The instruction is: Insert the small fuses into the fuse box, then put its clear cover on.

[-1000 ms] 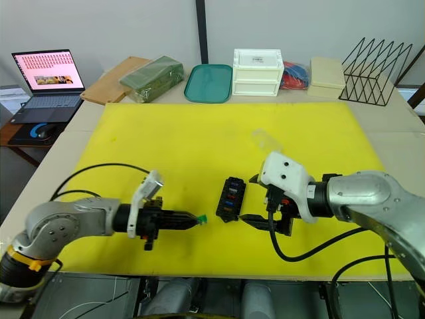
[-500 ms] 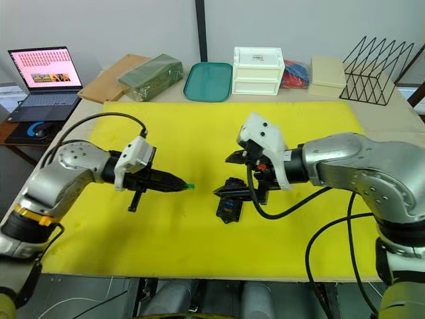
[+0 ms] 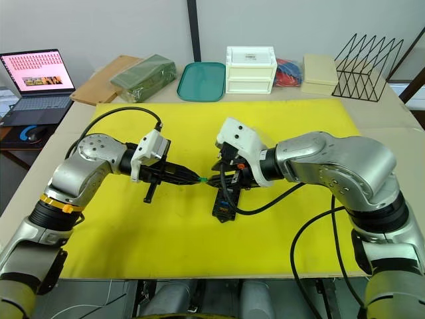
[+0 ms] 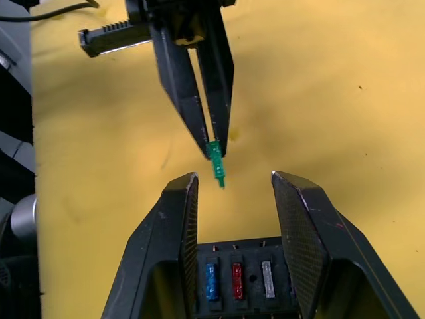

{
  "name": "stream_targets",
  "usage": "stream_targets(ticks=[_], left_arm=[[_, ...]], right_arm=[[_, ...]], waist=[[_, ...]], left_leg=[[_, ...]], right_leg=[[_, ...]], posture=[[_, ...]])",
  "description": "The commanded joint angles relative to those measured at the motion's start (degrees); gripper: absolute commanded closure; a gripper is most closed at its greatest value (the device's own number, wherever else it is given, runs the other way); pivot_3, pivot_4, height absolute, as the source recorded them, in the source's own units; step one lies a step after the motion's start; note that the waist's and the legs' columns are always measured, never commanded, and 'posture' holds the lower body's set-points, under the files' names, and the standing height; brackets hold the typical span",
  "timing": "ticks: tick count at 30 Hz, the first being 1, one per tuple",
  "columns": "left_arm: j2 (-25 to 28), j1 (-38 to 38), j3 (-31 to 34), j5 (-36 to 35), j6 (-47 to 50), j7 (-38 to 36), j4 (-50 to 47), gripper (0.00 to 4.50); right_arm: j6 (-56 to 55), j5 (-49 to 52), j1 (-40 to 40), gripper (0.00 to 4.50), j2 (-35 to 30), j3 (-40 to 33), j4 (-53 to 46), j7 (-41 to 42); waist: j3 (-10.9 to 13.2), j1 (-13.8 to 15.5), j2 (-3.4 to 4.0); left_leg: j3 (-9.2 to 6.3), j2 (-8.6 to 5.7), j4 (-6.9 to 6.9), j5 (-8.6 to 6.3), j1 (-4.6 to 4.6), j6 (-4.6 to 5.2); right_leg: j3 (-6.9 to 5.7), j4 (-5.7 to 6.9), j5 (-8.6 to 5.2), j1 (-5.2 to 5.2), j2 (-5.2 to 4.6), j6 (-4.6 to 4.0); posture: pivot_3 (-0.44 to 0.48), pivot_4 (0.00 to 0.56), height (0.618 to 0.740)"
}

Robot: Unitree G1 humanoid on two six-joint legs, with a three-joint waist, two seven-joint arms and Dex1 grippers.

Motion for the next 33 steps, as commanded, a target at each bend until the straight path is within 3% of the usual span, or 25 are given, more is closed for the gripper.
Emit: stream_targets(ticks=[1,13,16,33], left_arm=[[-0.56,-0.54,1.42,0.02,0.15,0.62,-1.74,4.5],[-0.94,-0.45,1.34,0.8,-0.13,1.09,-1.49,4.5],[-1.24,-0.54,1.21,1.25,-0.29,1.17,-1.23,4.5],[-2.11,-0.06,1.51,2.67,-1.14,1.65,-0.59,4.5]], right_arm=[[-0.12,-1.33,-2.12,2.69,0.56,-0.18,-0.27,0.31],[0.82,-2.13,-1.81,2.69,1.45,0.12,-0.72,1.2],[0.8,-2.47,-1.76,3.21,1.27,0.32,-0.79,1.42],[0.17,-4.8,-0.95,3.21,1.15,1.28,-1.54,2.78]], waist=[[0.0,0.05,0.0],[0.0,-0.02,0.0],[0.0,-0.01,0.0],[0.0,-0.02,0.0]], left_leg=[[0.0,-0.01,0.01,0.0,0.0,0.0],[0.0,-0.01,0.02,0.0,0.0,0.0],[0.0,-0.01,0.02,0.0,0.0,0.0],[0.0,-0.01,0.03,0.0,0.0,0.0]], right_leg=[[0.0,0.0,0.0,0.0,0.0,0.0],[0.0,0.01,0.0,0.0,0.0,0.0],[0.0,0.02,0.0,0.0,0.0,0.0],[0.0,0.03,0.0,0.0,0.0,0.0]], posture=[[0.0,0.15,0.74],[0.0,0.15,0.74],[0.0,0.15,0.74],[0.0,0.15,0.74]])
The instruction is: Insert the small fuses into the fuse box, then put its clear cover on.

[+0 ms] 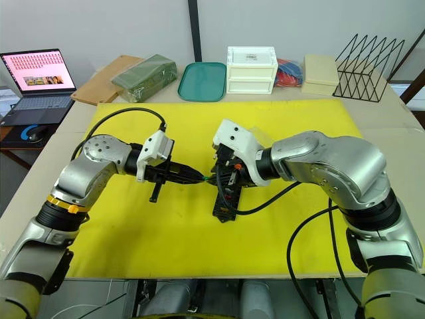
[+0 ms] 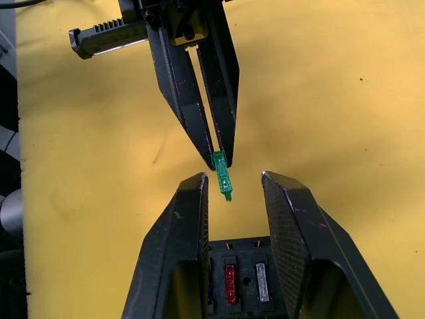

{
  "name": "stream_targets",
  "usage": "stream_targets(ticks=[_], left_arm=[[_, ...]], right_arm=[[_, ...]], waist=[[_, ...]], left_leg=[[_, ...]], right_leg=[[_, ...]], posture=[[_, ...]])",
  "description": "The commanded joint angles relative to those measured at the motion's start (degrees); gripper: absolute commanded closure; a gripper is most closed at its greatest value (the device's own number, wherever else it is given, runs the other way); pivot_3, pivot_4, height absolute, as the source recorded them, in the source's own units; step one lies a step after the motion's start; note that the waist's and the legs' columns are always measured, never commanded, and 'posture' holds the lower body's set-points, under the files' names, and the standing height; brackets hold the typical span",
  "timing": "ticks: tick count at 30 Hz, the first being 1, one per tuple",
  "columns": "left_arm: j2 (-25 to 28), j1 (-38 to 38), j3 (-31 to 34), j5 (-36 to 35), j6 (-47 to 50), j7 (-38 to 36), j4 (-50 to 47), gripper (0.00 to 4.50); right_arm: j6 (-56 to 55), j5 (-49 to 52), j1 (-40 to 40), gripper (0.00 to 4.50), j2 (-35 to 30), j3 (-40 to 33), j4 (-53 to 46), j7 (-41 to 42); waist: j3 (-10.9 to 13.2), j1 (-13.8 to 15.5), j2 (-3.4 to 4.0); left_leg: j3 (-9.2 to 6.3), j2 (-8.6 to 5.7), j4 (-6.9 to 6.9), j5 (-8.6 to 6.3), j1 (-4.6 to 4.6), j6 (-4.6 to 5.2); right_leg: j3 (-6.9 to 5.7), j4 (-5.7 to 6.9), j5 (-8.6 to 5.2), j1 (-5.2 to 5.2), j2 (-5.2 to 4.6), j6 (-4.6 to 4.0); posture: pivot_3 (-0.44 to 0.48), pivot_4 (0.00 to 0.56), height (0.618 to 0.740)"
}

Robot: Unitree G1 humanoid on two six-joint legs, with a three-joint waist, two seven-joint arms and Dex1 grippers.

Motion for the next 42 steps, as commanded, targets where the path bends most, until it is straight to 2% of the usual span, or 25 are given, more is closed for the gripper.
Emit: stream_targets(ticks=[1,7,10,12,13,22,25,26,28,30,34,39,40,42], left_arm=[[-0.03,-0.07,1.44,0.17,-0.73,0.44,-0.91,4.5],[0.11,0.24,1.54,0.12,-0.49,0.92,-1.46,4.5],[0.12,0.23,1.56,0.13,-0.51,1.16,-1.46,4.5],[0.16,0.19,1.58,0.09,-0.52,1.22,-1.43,4.5],[0.18,0.16,1.59,0.07,-0.48,1.22,-1.4,4.5],[0.47,0.41,1.11,0.45,-0.23,0.96,-1.39,4.5],[1.39,0.26,0.28,0.62,2.26,0.72,-1.76,4.5],[1.74,-0.45,-0.11,0.59,6.22,1.99,-1.79,4.5],[1.6,-1.35,-0.24,1.05,9.37,3.74,-1.34,4.01],[1.29,-1.22,-0.47,2.59,6.74,3.71,-0.56,3.44],[-0.07,-0.33,-1.13,4.78,2.5,3.46,1.13,2.02],[-2.91,0.35,-2.92,8.16,-1.85,4.15,4.7,0.23],[-3.32,0.27,-3.26,8.72,-2.43,4.27,5.28,0.04],[-3.85,0.13,-3.39,9.46,-3.32,4.28,6.09,0.04]], right_arm=[[-0.8,-0.4,-0.14,3.21,0.11,-0.48,-1.74,0.64],[-0.89,-0.81,0.32,3.21,-0.02,-0.22,-2.23,1.19],[-0.98,-1.11,0.42,3.7,0.05,-0.11,-2.27,1.45],[-1.05,-1.41,0.38,4.38,0.18,-0.05,-2.23,1.69],[-1.04,-1.55,0.33,4.44,0.32,-0.05,-2.16,1.77],[-1.08,-2.13,0.23,4.44,1.12,-0.32,-2.19,2.12],[-1.21,-2.34,0.26,4.44,1.04,-0.28,-2.45,2.19],[-1.45,-2.6,0.35,4.44,0.69,-0.1,-2.61,2.31],[-2.11,-3.3,0.51,4.5,-0.19,0.4,-2.74,2.65],[-3.78,-4.8,0.68,4.5,-1.86,1.52,-2.8,3.68],[-11.38,-11.17,2.32,4.5,-7.95,5.18,-0.98,8.32],[-21.53,-17.75,5.29,4.5,-11.2,6.58,3.64,13.41],[-22.84,-18.72,5.77,4.5,-11.34,6.65,4.38,14.13],[-24.51,-20.2,6.36,4.5,-11.2,6.68,5.17,15.2]], waist=[[0.0,-0.01,0.0],[0.0,0.0,0.0],[0.0,-0.01,0.0],[0.0,0.0,0.0],[0.0,-0.01,0.0],[0.0,-0.01,0.0],[0.0,-0.03,0.0],[0.0,-0.03,0.0],[0.0,0.0,0.0],[0.0,-0.02,0.01],[-0.01,0.17,0.01],[-0.01,0.03,0.0],[-0.01,0.03,0.0],[-0.01,-0.06,0.0]], left_leg=[[0.0,0.0,0.0,0.0,0.0,0.0],[0.0,0.0,0.01,0.0,0.0,0.0],[0.0,0.0,0.0,0.0,0.0,0.0],[0.0,0.0,0.01,0.0,0.0,0.0],[0.0,0.0,0.0,0.0,0.0,0.0],[0.0,0.0,0.01,0.0,0.0,0.0],[0.0,0.0,0.01,0.0,0.0,0.0],[0.0,0.0,0.01,0.0,0.0,0.0],[-0.01,0.0,0.02,0.0,0.0,0.0],[0.0,-0.01,0.03,0.0,0.0,0.0],[0.02,-0.02,0.04,0.0,0.0,0.0],[0.05,-0.02,0.04,0.0,0.01,0.0],[0.06,-0.02,0.04,0.0,0.01,0.0],[0.06,-0.02,0.04,0.0,0.0,0.0]], right_leg=[[0.0,0.0,0.0,0.0,0.0,0.0],[0.0,0.0,0.0,0.0,0.0,0.0],[0.0,0.01,0.0,0.0,0.0,0.0],[0.0,0.01,0.0,0.0,0.0,0.0],[0.0,0.01,0.0,0.0,0.0,0.0],[0.0,0.02,0.0,0.0,0.0,0.0],[0.0,0.02,0.0,0.0,0.0,0.0],[0.0,0.02,0.0,0.0,0.0,0.0],[0.0,0.04,0.0,0.0,0.0,0.0],[0.0,0.06,0.0,0.0,0.0,0.0],[0.0,0.05,0.0,-0.01,0.01,0.0],[-0.02,0.06,0.0,0.0,0.0,0.01],[-0.02,0.07,0.0,-0.01,0.0,0.01],[-0.02,0.07,0.0,-0.02,0.0,0.01]], posture=[[0.0,0.15,0.74],[0.0,0.15,0.74],[0.0,0.15,0.74],[0.0,0.15,0.74],[0.0,0.15,0.74],[0.0,0.15,0.74],[0.0,0.15,0.74],[0.0,0.15,0.74],[0.0,0.15,0.74],[0.0,0.15,0.74],[0.0,0.15,0.74],[0.0,0.15,0.74],[0.0,0.15,0.74],[0.0,0.15,0.74]])
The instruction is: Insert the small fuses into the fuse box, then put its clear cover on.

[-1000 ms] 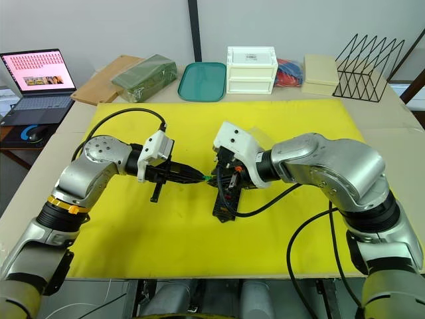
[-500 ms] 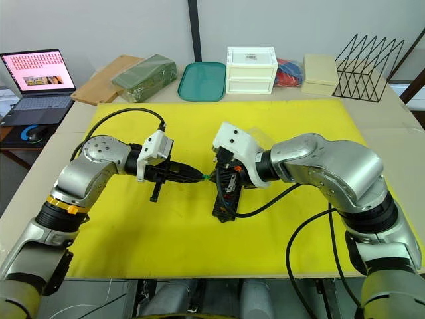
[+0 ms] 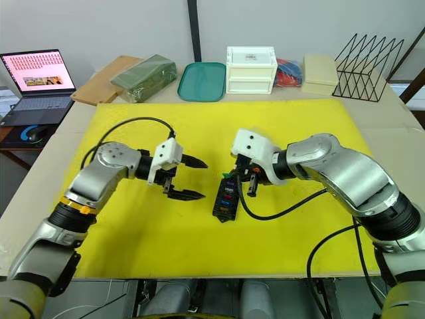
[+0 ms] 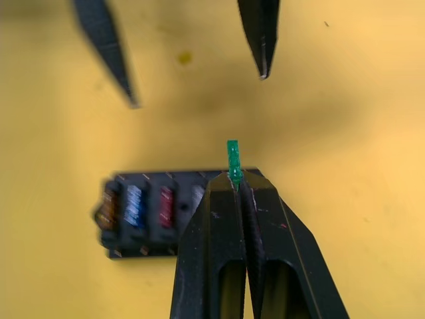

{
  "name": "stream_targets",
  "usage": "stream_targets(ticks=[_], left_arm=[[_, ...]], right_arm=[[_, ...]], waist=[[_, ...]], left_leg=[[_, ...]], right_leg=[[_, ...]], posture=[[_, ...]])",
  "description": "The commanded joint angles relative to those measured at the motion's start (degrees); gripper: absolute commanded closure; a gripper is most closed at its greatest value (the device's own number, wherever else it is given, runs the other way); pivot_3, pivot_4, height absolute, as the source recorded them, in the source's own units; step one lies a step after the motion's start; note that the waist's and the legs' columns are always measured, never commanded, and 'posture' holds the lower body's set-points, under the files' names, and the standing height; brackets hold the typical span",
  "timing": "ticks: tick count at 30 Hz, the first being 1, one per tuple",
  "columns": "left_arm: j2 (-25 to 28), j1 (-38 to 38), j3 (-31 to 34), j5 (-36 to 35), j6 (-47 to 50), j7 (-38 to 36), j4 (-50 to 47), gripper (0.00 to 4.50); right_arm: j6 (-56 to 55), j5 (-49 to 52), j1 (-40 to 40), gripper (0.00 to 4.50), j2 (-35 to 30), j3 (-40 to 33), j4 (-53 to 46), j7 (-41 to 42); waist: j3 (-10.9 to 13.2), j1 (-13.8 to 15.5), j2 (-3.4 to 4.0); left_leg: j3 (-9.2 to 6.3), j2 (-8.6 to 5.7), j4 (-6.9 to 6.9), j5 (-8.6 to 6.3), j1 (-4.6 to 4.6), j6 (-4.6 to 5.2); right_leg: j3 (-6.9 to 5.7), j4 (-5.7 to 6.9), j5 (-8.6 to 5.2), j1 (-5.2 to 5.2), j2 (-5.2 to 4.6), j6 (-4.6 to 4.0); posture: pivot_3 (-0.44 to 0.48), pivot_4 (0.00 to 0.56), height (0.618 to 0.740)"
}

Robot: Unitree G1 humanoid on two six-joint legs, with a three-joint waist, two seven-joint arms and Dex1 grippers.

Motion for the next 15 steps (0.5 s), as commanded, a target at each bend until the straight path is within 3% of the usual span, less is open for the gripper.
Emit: stream_targets(ticks=[1,15], left_arm=[[-1.0,-0.57,0.14,1.19,-2.61,0.58,0.58,0.04],[-2.76,0.59,-0.19,1.65,-6.62,-0.93,0.68,0.04]], right_arm=[[-3.95,-2.96,0.21,4.5,-0.2,-0.66,0.55,2.24],[-5.33,-6.21,3.48,4.5,2.72,-1.92,2.45,3.27]], waist=[[0.0,-0.1,0.0],[0.0,0.02,0.0]], left_leg=[[0.0,0.0,-0.01,0.0,0.0,0.0],[0.0,0.01,0.03,0.0,-0.01,0.0]], right_leg=[[0.0,0.0,0.0,-0.01,0.0,0.0],[0.01,0.01,0.0,-0.01,0.0,0.0]], posture=[[0.0,0.15,0.74],[0.0,0.15,0.74]])
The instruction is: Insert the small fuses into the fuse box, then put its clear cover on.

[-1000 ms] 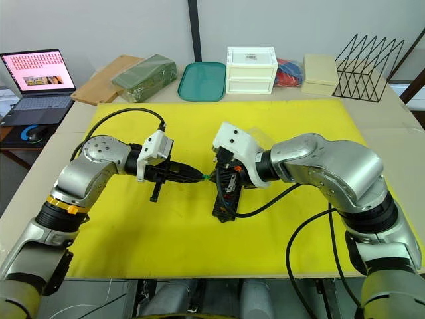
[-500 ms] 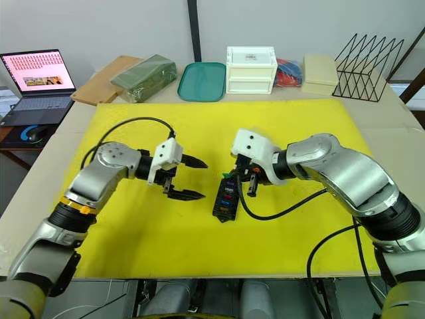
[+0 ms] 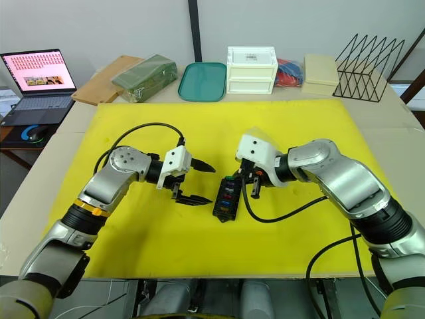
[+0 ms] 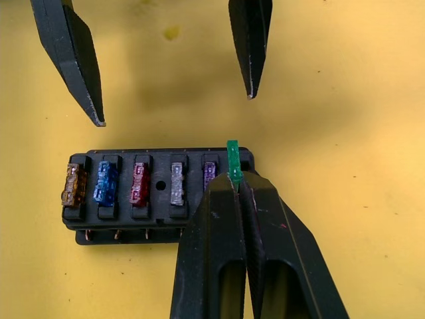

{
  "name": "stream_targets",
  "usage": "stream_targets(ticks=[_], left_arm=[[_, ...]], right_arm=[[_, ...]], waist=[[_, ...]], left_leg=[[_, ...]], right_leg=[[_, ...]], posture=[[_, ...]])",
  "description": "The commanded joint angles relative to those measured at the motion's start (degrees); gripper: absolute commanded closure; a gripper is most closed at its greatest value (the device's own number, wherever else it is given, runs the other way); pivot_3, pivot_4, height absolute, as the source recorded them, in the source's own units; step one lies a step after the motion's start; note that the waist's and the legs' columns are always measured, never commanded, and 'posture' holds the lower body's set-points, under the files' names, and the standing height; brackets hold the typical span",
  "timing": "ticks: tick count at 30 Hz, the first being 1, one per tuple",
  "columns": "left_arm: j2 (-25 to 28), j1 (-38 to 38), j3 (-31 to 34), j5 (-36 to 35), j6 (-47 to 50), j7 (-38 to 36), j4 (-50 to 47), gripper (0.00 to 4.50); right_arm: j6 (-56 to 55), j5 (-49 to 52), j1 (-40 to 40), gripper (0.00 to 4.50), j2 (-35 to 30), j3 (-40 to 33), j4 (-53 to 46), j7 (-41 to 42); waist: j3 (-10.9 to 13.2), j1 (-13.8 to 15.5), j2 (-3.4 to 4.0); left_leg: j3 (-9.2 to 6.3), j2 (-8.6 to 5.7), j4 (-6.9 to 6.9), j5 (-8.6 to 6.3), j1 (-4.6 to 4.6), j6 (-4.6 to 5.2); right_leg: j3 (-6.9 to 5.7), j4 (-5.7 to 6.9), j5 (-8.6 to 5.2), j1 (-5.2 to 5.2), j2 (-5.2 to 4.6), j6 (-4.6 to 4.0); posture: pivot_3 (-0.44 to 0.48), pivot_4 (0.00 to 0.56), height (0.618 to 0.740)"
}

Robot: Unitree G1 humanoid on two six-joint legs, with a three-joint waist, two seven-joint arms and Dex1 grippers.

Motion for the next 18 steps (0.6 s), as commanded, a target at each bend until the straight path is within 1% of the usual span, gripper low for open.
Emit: stream_targets(ticks=[1,18], left_arm=[[0.09,0.56,1.03,-0.44,-1.29,-0.31,-1.33,0.04],[0.35,1.77,0.95,-0.29,-1.45,-0.06,-2.38,0.04]], right_arm=[[-1.15,-1.28,-0.08,4.5,0.7,-1.88,-0.16,-0.04],[-1.15,-2.83,0.21,4.5,1.58,-3.34,1.07,0.46]], waist=[[0.0,-0.01,0.0],[0.0,-0.02,0.0]], left_leg=[[0.0,0.0,0.0,0.0,0.0,0.0],[-0.01,0.0,0.0,0.0,0.0,0.0]], right_leg=[[0.0,0.0,0.0,0.0,0.0,0.0],[0.0,0.01,0.0,0.0,0.0,0.0]], posture=[[0.0,0.15,0.74],[0.0,0.15,0.74]])
